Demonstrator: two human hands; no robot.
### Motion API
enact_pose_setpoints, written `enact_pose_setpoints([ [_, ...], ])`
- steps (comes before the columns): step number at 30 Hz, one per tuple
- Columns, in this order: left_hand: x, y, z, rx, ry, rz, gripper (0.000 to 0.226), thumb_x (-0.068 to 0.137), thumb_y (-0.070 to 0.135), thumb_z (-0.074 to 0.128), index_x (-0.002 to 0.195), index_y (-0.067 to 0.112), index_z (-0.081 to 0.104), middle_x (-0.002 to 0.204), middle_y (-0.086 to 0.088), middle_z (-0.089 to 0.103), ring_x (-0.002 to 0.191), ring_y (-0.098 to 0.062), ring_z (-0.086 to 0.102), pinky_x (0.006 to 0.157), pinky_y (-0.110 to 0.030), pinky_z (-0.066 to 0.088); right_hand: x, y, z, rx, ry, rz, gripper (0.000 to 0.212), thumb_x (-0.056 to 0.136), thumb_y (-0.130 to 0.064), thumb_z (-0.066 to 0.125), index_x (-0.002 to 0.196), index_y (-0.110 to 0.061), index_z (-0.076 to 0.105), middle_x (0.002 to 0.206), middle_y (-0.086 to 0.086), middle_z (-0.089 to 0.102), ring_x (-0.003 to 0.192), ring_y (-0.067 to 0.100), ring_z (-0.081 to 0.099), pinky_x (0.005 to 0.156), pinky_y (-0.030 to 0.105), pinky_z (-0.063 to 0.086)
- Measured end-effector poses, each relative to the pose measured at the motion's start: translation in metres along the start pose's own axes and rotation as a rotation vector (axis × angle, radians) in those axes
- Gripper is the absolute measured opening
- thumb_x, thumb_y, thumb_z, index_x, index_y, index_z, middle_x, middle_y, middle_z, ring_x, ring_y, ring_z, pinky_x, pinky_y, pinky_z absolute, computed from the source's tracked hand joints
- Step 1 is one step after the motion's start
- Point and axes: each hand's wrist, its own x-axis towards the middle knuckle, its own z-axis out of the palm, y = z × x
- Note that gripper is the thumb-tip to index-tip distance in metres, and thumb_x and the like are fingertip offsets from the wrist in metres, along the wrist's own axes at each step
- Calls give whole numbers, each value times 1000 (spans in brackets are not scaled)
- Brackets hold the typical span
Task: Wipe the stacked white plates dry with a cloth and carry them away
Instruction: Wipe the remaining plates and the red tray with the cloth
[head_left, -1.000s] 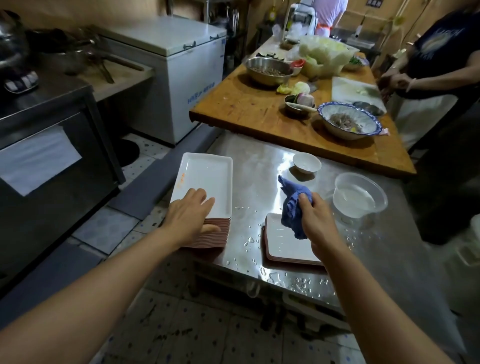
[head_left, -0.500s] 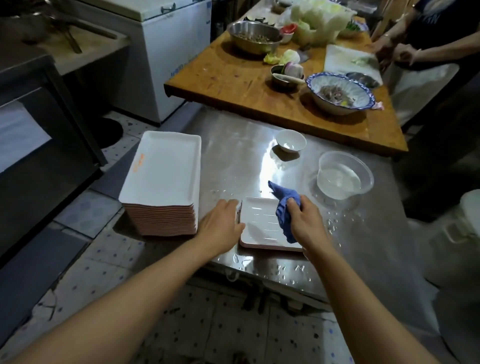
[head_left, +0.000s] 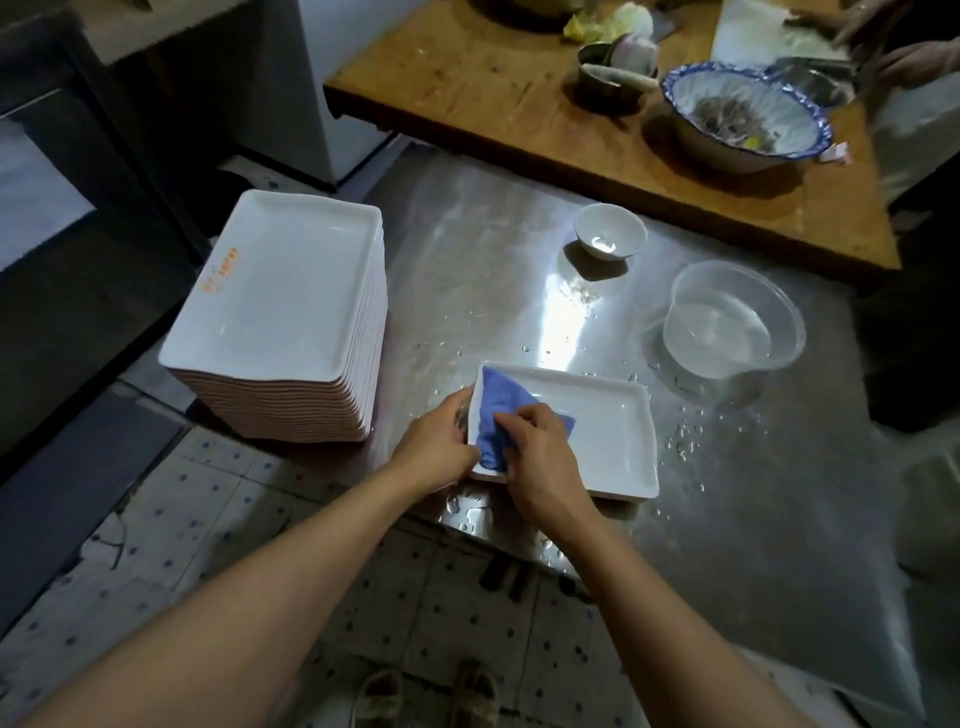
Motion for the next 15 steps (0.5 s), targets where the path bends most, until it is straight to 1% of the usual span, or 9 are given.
enact_pose_setpoints([
  [1,1,-1,1,14,-5,11,77,70,8,59,136,43,39,88,3,67,74,-19,65,67,-31,55,3,0,3,-12,-32,-32,31,91,-5,48,120,-7,59,114,7,48,106,25,47,79,13,34],
  [2,2,-1,1,19,-2,15,76,70,8,60,135,43,40,83,8,65,69,-14,62,65,-29,54,7,1,5,-48,-47,-69,32,90,-5,49,121,-7,58,117,9,48,106,25,48,83,19,38],
  [4,4,-1,1,19,10,13,71,69,12,61,131,41,44,79,9,62,65,-13,59,64,-31,54,19,2,10,-119,-47,-100,37,91,-9,50,128,-7,54,127,12,46,112,27,47,91,33,45],
  [5,5,-1,2,22,10,7,68,68,13,62,128,40,44,74,9,60,63,-14,58,64,-33,54,26,2,10,-152,-31,-96,39,91,-10,49,129,-8,52,131,12,44,113,28,46,90,37,46],
  [7,8,-1,3,39,4,-20,65,68,7,59,123,38,43,70,4,58,62,-19,59,63,-38,55,40,3,10,-222,26,-91,38,92,-11,47,129,-9,52,131,13,45,112,30,46,87,38,46],
  [9,10,0,5,61,1,-46,65,69,2,56,120,38,40,74,0,59,67,-23,60,65,-40,55,51,6,6,-329,76,-103,35,92,-13,46,126,-11,54,127,11,48,109,29,47,83,38,44],
  [12,11,0,7,79,8,-53,64,71,1,56,122,36,38,78,6,56,70,-18,57,57,-30,48,55,17,-6,-419,112,-113,32,92,-17,45,122,-14,57,124,7,53,107,27,49,82,37,41],
  [13,11,0,8,80,4,-54,64,72,1,58,123,35,38,80,4,55,71,-17,55,55,-28,45,53,24,-12,-422,132,-97,31,91,-17,46,120,-14,58,122,7,54,106,28,50,81,37,39],
  [15,11,0,8,77,6,-51,65,72,0,58,124,34,38,90,-8,60,69,-16,53,56,-27,43,46,42,-28,-407,188,-39,30,88,-17,50,116,-13,60,119,8,56,105,30,51,79,36,34],
])
